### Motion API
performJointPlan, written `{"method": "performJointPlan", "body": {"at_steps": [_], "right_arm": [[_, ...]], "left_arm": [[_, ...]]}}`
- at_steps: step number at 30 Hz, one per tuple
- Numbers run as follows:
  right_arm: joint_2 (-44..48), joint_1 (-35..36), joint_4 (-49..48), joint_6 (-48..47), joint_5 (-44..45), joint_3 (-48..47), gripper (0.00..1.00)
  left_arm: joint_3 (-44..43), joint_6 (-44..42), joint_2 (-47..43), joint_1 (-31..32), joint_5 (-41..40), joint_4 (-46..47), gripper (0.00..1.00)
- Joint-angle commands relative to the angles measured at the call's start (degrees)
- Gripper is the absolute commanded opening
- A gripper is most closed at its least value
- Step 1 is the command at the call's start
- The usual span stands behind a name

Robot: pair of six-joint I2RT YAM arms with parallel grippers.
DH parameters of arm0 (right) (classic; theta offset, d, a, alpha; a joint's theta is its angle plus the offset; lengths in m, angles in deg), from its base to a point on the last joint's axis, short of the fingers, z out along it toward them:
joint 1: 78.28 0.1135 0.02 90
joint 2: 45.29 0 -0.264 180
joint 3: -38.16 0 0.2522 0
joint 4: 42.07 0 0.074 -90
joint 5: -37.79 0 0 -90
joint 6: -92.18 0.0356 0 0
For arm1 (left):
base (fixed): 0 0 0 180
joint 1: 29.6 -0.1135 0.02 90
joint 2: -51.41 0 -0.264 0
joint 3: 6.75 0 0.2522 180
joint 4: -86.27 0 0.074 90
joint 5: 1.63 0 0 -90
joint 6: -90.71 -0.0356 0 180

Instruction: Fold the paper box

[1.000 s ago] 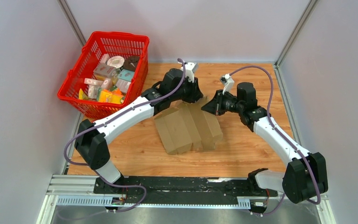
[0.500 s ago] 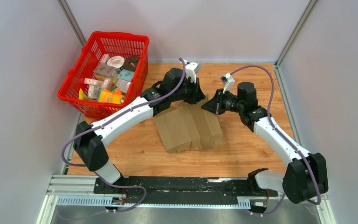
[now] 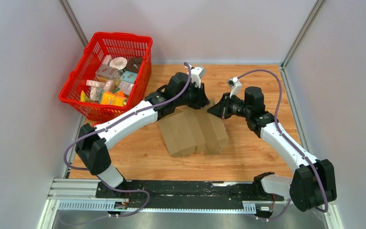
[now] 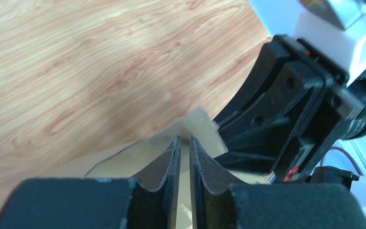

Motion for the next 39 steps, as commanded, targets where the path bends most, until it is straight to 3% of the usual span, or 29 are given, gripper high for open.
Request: {"method": "performJointPlan", "body": {"at_steps": [1, 4, 7, 9, 16, 23, 33, 39], "right_arm": [[1.76, 0.15, -4.67, 0.41, -1.55, -1.05, 0.0], [1.84, 0.15, -5.2, 0.59, -2.17, -0.88, 0.0], [1.67, 0.06, -5.81, 0.85, -3.22, -0.79, 0.0], [1.49, 0.06, -6.08, 1.03, -3.84, -0.7, 0.0], [1.49, 0.06, -7.31, 1.55, -4.63, -0.35, 0.0], [1.14, -0.02, -7.66, 1.55, -4.54, -0.17, 0.0], [0.61, 0.06, -8.01, 1.64, -4.72, -0.17, 0.0], [0.7, -0.11, -7.92, 1.73, -4.54, -0.26, 0.0]], "left_arm": [[3.6, -3.58, -10.33, -2.43, -5.89, -3.14, 0.22], [10.45, -2.96, -19.28, -7.35, -7.3, -3.23, 0.22], [16.78, -1.56, -23.43, -12.62, -7.74, -4.37, 0.09], [18.11, -0.59, -24.06, -14.56, -6.34, -4.37, 0.07], [14.69, -0.33, -16.6, -15.8, -6.6, -6.84, 0.0], [10.38, -0.06, -8.95, -15.8, -4.59, -6.48, 0.0], [9.5, -0.59, -6.83, -15.8, -3.0, -3.06, 0.0], [11.95, 2.57, -6.39, -15.8, 4.29, 1.06, 0.0]]}}
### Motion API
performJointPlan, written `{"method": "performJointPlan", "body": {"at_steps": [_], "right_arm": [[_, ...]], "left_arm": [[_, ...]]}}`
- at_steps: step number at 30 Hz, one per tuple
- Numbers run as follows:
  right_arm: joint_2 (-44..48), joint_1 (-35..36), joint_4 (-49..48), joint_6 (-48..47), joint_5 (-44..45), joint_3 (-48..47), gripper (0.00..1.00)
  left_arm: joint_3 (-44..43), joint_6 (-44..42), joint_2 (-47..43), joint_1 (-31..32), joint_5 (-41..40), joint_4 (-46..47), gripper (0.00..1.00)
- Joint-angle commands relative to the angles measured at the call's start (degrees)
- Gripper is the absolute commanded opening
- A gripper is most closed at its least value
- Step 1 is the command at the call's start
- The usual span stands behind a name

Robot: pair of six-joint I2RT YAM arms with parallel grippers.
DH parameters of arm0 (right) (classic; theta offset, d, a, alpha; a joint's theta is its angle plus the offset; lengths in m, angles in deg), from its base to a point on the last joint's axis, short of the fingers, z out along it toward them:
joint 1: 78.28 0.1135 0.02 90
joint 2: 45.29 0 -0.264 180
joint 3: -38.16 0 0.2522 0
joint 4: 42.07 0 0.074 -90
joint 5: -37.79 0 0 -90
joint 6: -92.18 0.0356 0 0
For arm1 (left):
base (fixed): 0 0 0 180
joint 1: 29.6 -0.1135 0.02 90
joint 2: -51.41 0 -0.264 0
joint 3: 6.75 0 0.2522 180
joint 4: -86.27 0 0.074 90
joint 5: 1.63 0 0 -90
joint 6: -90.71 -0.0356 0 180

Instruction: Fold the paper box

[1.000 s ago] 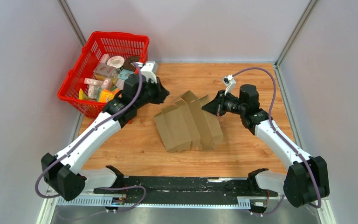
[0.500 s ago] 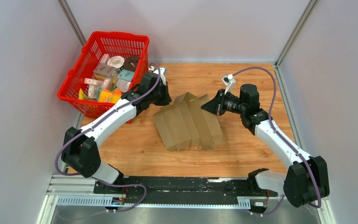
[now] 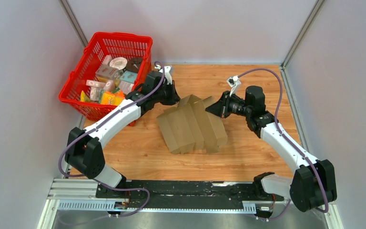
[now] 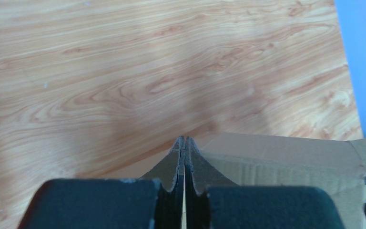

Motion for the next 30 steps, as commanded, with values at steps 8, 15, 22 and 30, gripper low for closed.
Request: {"method": "performJointPlan", "body": {"at_steps": [8, 15, 22, 30], "right_arm": [[0.66, -0.38, -4.39, 1.39, -1.44, 0.09, 0.0], [0.13, -0.38, -6.23, 2.97, -3.28, 0.53, 0.0], [-1.36, -0.38, -8.52, 4.9, -4.69, 0.79, 0.0], [-5.66, -0.2, -8.87, 6.66, -3.91, 0.53, 0.0]], "left_arm": [[6.37, 7.07, 0.19, 0.02, 11.75, 13.55, 0.0], [8.58, 9.36, 2.64, 0.02, 12.73, 18.12, 0.0], [8.92, 14.53, 8.35, 0.02, 15.09, 26.37, 0.0], [11.65, 25.35, 17.39, 0.46, 19.67, 48.79, 0.0]]}}
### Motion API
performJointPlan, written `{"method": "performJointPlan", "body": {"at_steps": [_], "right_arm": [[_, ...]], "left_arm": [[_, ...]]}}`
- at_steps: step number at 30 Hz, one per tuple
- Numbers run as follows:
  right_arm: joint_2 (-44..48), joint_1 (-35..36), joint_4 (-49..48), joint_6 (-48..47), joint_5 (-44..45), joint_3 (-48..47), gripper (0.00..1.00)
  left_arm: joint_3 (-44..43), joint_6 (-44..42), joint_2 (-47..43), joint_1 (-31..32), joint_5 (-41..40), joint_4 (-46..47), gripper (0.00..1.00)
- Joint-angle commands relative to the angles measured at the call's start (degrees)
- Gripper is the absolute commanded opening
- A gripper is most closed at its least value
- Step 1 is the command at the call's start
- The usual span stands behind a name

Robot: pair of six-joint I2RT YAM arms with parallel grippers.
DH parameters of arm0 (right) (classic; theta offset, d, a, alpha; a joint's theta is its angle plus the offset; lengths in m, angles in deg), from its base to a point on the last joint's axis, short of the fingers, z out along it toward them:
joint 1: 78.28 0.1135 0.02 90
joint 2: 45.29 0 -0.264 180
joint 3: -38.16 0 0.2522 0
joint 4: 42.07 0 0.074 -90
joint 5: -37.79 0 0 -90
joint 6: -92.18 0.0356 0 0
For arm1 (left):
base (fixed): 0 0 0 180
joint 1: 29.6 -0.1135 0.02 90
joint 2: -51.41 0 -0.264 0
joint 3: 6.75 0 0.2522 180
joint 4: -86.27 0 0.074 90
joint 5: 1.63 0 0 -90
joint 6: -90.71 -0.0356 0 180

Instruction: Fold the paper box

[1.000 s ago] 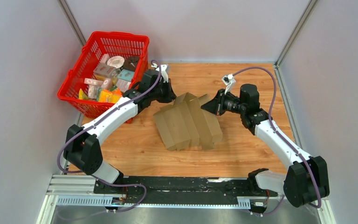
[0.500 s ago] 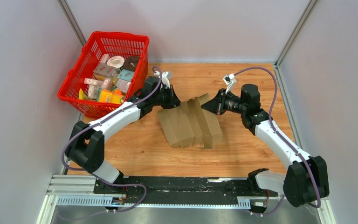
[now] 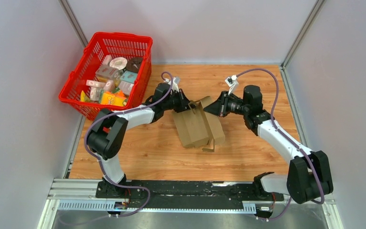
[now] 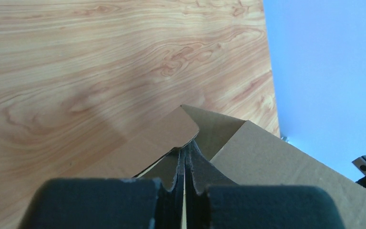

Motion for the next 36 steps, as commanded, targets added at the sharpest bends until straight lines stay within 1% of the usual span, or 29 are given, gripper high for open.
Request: {"method": "performJointPlan", "body": {"at_steps": [1, 2, 8, 10, 11, 12, 13, 14, 15, 16, 17, 18, 19, 20, 21, 22, 23, 24, 26, 28, 31, 33, 34, 35, 36], "right_arm": [[-2.74, 0.17, -3.54, 1.59, -0.56, -0.32, 0.0], [-3.27, 0.26, -3.54, 1.59, -0.56, -0.41, 0.0], [-6.79, 1.14, -1.52, 1.33, 0.84, -1.64, 0.0], [-6.53, 1.23, 3.29, -1.03, 3.91, -2.43, 0.0], [-6.44, 1.23, 6.1, -2.53, 5.84, -3.91, 0.0], [-6.35, 1.49, 13.52, -4.37, 10.21, -5.06, 0.0], [-6.35, 1.66, 16.82, -7.78, 12.43, -6.11, 0.0], [-6.0, 1.93, 19.37, -9.12, 14.36, -7.52, 0.0], [-5.65, 2.02, 22.97, -10.09, 17.25, -7.71, 0.0], [-5.3, 2.02, 24.31, -10.88, 18.41, -7.97, 0.0], [-4.6, 2.02, 25.98, -12.2, 19.82, -8.32, 0.0], [-4.42, 2.02, 28.69, -12.82, 21.57, -9.19, 0.0], [-4.41, 2.02, 30.11, -13.52, 21.59, -9.98, 0.0], [-4.59, 2.02, 31.69, -15.01, 21.41, -10.86, 0.0], [-5.37, 2.1, 35.27, -15.54, 21.76, -13.22, 0.0], [-5.99, 2.11, 36.87, -16.07, 21.85, -14.29, 0.0], [-6.52, 2.11, 38.37, -17.03, 21.85, -15.34, 0.0], [-7.83, 2.19, 40.91, -18.35, 21.94, -17.53, 0.0], [-8.72, 3.07, 42.77, -20.02, 21.94, -19.21, 0.0], [-10.21, 3.77, 45.15, -22.31, 22.55, -21.32, 0.0], [-12.31, 4.48, 46.73, -25.13, 24.05, -23.34, 0.0], [-13.2, 4.56, 47.52, -26.35, 23.88, -24.14, 0.0], [-13.9, 4.57, 47.61, -27.75, 23.44, -24.49, 0.0], [-14.08, 4.65, 47.44, -28.03, 23.17, -24.76, 0.0], [-14.26, 4.65, 46.83, -28.55, 22.39, -24.93, 0.0]], "left_arm": [[0.18, 8.7, 4.32, 0.68, 4.5, 17.12, 0.0], [0.26, 9.5, 4.76, 0.77, 4.68, 20.18, 0.0], [0.09, 11.88, 5.99, 1.74, 5.82, 24.34, 0.0], [1.93, 11.36, 4.77, 1.56, 5.39, 24.35, 0.01], [2.89, 10.57, 3.72, 1.47, 4.77, 22.78, 0.02], [4.99, 9.52, 1.1, 1.39, 4.33, 21.63, 0.05], [6.06, 6.72, -0.49, 1.04, 3.81, 20.14, 0.08], [7.02, 5.22, -2.16, 0.86, 3.28, 16.21, 0.11], [8.6, 1.98, -5.84, 0.77, 2.75, 13.74, 0.2], [9.31, 0.3, -7.87, 0.68, 1.53, 11.01, 0.24], [9.93, -1.46, -9.89, 0.68, 0.82, 5.68, 0.28], [11.06, -4.7, -14.09, 0.68, 0.12, 3.02, 0.33], [11.68, -6.21, -16.31, 0.68, -1.28, 0.73, 0.36], [12.21, -7.62, -18.51, 0.68, -1.9, -3.73, 0.38], [12.65, -10.68, -22.7, 0.68, -2.61, -6.04, 0.45], [12.57, -12.18, -24.57, 0.68, -2.96, -8.41, 0.52], [12.22, -13.51, -26.25, 0.68, -3.23, -12.96, 0.57], [10.91, -15.87, -28.7, 0.77, -3.14, -15.18, 0.69], [8.11, -17.82, -30.3, 0.86, -2.09, -21.06, 0.7], [6.77, -19.49, -30.83, 1.3, -1.64, -23.28, 0.71], [6.51, -18.88, -31.97, 1.47, -3.31, -22.68, 0.7], [5.98, -18.27, -31.45, 1.56, -2.88, -20.93, 0.71], [5.54, -18.53, -30.75, 1.56, -2.27, -19.18, 0.73], [3.28, -19.14, -28.22, 1.82, -1.48, -19.07, 0.76], [1.6, -20.97, -26.54, 1.91, 0.44, -19.33, 0.76]]}}
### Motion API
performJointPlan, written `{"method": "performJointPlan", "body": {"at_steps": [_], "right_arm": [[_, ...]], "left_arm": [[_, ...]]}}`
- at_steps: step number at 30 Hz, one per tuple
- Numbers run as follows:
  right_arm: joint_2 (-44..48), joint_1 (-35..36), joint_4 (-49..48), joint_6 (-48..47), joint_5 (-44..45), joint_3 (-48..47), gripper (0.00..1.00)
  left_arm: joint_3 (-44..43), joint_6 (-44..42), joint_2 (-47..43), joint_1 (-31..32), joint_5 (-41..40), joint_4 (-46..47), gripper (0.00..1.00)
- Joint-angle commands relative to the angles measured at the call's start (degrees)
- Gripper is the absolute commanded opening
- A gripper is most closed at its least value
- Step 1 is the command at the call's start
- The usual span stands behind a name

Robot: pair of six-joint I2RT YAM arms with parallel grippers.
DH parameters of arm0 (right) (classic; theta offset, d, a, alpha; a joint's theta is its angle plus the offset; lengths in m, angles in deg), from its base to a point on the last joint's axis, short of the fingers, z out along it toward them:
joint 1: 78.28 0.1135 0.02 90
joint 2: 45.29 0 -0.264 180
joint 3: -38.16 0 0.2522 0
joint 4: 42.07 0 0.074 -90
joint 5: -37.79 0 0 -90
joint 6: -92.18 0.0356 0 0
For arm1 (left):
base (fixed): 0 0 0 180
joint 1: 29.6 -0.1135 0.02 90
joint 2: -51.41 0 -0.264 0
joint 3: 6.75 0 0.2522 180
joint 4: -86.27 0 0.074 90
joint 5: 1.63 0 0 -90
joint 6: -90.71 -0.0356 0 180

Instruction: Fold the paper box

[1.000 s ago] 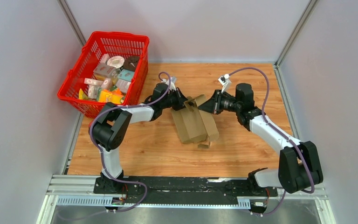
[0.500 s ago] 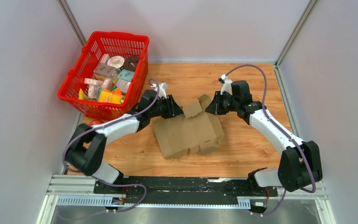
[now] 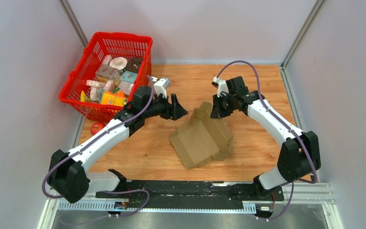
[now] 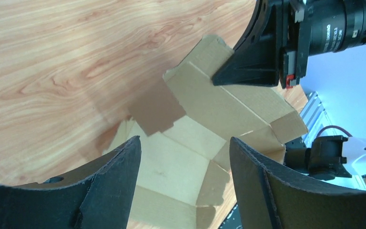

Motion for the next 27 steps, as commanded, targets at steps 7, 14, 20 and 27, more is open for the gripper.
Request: {"method": "performJointPlan", "body": {"at_steps": [7, 14, 20, 27], "right_arm": [[-2.68, 0.52, 0.96, -11.82, -7.68, -4.9, 0.0], [-6.63, 0.7, 1.31, -14.29, -10.59, -7.89, 0.0], [-9.27, 0.88, 1.31, -16.22, -10.68, -9.91, 0.0], [-10.94, 1.49, 2.89, -18.42, -11.73, -12.72, 0.0]], "left_arm": [[-15.88, -10.41, 14.7, 2.01, 4.76, 0.21, 0.76], [-22.04, -16.65, 21.3, 2.62, 6.61, -2.87, 0.64], [-23.27, -20.78, 23.32, 3.24, 1.6, -5.5, 0.5], [-23.18, -22.99, 24.73, 3.33, -1.66, -5.6, 0.42]]}}
